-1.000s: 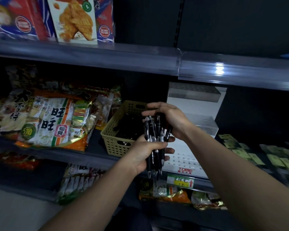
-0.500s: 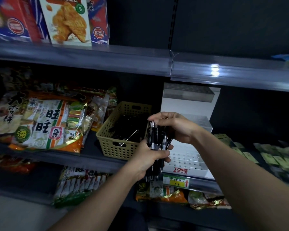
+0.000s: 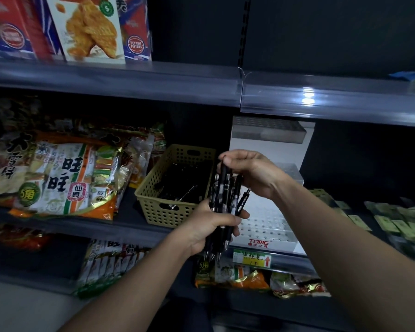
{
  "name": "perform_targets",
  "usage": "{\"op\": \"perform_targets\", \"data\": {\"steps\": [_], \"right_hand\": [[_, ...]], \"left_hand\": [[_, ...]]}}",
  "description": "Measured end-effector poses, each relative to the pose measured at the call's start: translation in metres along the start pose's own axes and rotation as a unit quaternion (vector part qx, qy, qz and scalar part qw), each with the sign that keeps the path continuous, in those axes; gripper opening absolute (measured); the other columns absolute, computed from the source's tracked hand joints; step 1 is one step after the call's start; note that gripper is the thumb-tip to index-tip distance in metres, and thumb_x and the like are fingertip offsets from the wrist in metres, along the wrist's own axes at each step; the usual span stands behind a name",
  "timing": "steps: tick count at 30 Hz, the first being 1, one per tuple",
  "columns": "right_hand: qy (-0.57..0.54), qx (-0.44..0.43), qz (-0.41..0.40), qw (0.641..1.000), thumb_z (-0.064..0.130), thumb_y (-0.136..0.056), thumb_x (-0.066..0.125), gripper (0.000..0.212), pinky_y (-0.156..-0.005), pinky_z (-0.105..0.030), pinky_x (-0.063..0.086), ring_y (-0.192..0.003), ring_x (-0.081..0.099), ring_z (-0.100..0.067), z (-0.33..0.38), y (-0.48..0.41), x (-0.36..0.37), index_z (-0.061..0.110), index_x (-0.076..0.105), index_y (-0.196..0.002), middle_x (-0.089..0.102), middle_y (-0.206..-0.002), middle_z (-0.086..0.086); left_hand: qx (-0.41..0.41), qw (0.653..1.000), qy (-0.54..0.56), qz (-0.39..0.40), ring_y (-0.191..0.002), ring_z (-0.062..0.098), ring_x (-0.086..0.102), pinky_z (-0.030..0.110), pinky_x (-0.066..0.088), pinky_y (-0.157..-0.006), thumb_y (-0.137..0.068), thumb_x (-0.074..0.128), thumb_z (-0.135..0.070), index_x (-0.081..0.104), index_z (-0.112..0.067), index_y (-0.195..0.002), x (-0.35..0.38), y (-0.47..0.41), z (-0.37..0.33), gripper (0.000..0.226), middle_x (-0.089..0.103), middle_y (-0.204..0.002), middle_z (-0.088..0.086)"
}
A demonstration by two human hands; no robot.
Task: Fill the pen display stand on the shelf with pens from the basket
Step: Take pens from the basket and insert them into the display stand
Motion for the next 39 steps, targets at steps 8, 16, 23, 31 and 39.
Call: {"op": "perform_targets", "data": {"steps": [8, 16, 23, 31, 39], "right_hand": [[-0.151, -0.106, -0.285, 0.94, -0.003, -0.09, 0.056, 0.018, -0.042, -0.021, 0.032, -0.048, 0.048, -0.012, 0.033, 0.003, -0.048, 0.012, 0.055, -0.081, 0.057, -0.071, -0.004], [-0.059, -0.154, -0.268, 0.949, -0.001, -0.088, 0.063, 0.022, -0.051, -0.024, 0.055, -0.042, 0.058, -0.014, 0.015, 0.007, -0.021, 0.007, 0.045, -0.078, 0.049, -0.069, -0.014], [0.158, -0.134, -0.156, 0.966, -0.002, -0.082, 0.07, 0.014, -0.039, -0.017, 0.04, -0.042, 0.051, -0.011, 0.0, 0.007, 0.02, 0.005, 0.058, -0.081, 0.053, -0.059, -0.007], [0.166, -0.066, -0.037, 0.983, 0.003, -0.083, 0.07, 0.012, -0.052, -0.018, 0.048, -0.05, 0.056, -0.011, -0.017, 0.007, 0.038, 0.0, 0.063, -0.074, 0.058, -0.061, -0.009], [0.201, -0.047, -0.086, 0.975, 0.016, -0.086, 0.07, 0.01, -0.045, -0.015, 0.04, -0.054, 0.055, -0.008, -0.027, 0.018, 0.019, 0.006, 0.07, -0.087, 0.063, -0.069, 0.002]], "left_hand": [[-0.033, 0.995, 0.093, -0.034, -0.059, 0.016, 0.059, 0.026, 0.047, -0.05, -0.085, 0.057, 0.008, 0.063, 0.006, -0.106, -0.015, -0.002, 0.006, 0.021, 0.072, -0.08, 0.006], [-0.022, 0.944, 0.312, -0.101, -0.071, 0.013, 0.07, 0.026, 0.055, -0.063, -0.096, 0.049, -0.008, 0.067, -0.003, -0.095, -0.03, -0.021, -0.007, 0.019, 0.073, -0.083, 0.005], [0.025, 0.921, 0.373, -0.109, -0.087, 0.029, 0.071, 0.041, 0.054, -0.074, -0.093, 0.05, -0.014, 0.065, -0.005, -0.1, -0.046, -0.027, -0.029, 0.018, 0.07, -0.102, 0.019], [0.028, 0.938, 0.317, -0.136, -0.072, 0.028, 0.071, 0.038, 0.059, -0.061, -0.087, 0.06, -0.013, 0.068, -0.005, -0.089, -0.059, -0.022, -0.022, 0.011, 0.069, -0.088, 0.017], [0.006, 0.947, 0.294, -0.132, -0.105, 0.033, 0.064, 0.044, 0.055, -0.079, -0.078, 0.054, 0.006, 0.064, -0.002, -0.117, -0.05, -0.022, -0.006, 0.041, 0.063, -0.122, 0.021]]}}
Point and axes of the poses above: each hand's wrist, its own y-axis away from the middle knuckle, its own x-axis out of the palm, z = x × y, the point moved 8 cm from there along -y, towards the middle knuckle
